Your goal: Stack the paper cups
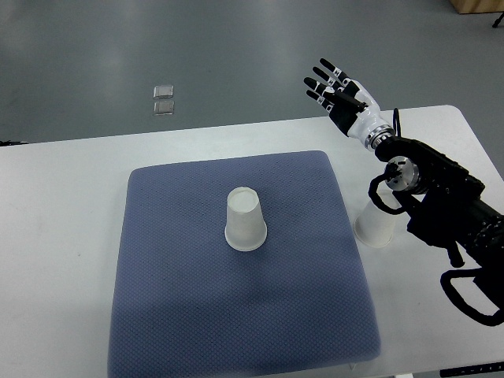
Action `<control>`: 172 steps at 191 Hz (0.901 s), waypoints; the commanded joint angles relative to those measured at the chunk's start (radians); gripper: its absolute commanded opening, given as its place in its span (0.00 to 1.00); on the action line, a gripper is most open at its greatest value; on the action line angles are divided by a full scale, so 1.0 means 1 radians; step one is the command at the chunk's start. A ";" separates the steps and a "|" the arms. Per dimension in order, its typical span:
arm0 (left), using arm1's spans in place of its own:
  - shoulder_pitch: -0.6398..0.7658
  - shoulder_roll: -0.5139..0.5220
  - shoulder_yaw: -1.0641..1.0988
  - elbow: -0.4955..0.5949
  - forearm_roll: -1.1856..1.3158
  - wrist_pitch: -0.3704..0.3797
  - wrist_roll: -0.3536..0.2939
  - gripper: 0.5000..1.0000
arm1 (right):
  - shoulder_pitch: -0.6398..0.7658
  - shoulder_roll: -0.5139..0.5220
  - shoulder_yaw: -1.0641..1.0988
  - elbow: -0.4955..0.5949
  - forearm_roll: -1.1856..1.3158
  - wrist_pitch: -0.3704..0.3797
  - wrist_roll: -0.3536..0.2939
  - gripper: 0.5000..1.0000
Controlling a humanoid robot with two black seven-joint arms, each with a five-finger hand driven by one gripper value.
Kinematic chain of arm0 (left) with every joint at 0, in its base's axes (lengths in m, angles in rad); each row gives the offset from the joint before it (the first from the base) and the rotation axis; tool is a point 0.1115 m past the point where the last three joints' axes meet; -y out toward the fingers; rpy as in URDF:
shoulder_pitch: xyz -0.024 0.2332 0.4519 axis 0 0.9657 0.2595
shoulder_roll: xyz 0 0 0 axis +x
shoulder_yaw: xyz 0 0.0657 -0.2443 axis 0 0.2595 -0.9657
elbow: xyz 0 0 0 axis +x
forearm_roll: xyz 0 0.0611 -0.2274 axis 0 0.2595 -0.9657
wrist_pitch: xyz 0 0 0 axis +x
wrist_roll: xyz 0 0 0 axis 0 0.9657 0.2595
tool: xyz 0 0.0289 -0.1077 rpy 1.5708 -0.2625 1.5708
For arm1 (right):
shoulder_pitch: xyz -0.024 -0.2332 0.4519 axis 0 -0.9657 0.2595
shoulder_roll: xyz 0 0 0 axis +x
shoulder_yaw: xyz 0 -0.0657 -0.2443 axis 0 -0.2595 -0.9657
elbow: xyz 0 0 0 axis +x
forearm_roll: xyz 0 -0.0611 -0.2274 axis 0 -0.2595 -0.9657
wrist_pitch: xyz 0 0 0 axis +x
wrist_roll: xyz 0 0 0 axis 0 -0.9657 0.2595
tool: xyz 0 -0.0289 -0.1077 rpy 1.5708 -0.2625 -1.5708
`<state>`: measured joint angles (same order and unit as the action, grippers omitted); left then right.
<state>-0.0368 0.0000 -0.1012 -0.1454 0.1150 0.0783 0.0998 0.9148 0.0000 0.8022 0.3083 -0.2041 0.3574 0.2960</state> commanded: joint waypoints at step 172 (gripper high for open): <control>0.000 0.000 0.000 0.000 0.000 0.000 0.000 1.00 | 0.062 -0.192 -0.193 0.107 -0.023 0.054 -0.015 0.84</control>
<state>-0.0368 0.0000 -0.1012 -0.1458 0.1150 0.0783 0.0997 0.9660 -0.1280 0.6564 0.3864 -0.2240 0.3926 0.2860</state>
